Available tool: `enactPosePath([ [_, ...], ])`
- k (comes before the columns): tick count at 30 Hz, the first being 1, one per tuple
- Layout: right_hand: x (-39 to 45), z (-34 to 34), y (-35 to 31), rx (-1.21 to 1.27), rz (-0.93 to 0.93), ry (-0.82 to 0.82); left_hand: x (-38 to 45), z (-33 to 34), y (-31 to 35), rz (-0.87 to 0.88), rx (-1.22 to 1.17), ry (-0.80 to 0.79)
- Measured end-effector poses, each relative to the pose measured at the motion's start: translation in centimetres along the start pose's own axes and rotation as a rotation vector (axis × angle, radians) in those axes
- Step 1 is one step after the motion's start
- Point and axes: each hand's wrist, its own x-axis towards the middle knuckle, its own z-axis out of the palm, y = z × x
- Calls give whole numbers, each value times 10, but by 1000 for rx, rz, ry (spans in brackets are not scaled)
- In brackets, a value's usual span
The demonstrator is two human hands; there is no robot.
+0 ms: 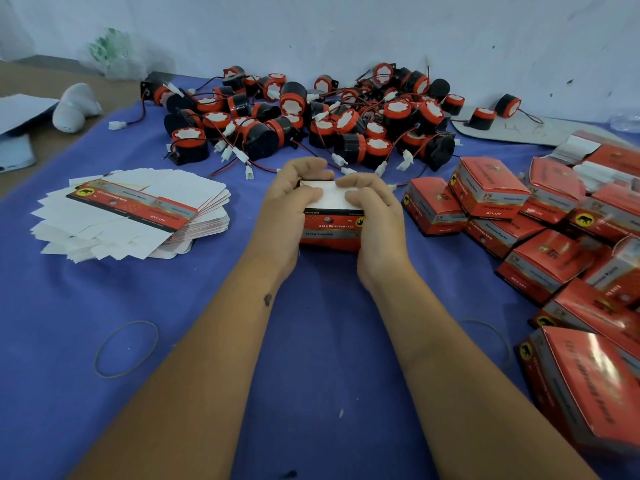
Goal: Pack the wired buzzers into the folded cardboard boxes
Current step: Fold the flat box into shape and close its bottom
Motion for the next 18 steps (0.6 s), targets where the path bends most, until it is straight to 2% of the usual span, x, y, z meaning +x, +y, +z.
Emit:
enactPosePath([
  [5, 0, 4, -3, -65, 15, 35, -1, 3, 3, 44, 53, 63],
  [11, -1, 4, -1, -27, 37, 59, -2, 2, 3, 48, 22, 37],
  [14, -1, 5, -2, 40, 92, 80, -2, 4, 5, -86, -188, 87],
  [16, -3, 6, -3, -2, 50, 27, -2, 3, 6, -157, -159, 122],
  [18, -6, 6, -4, -128, -29, -51, -3, -1, 3, -153, -84, 62],
])
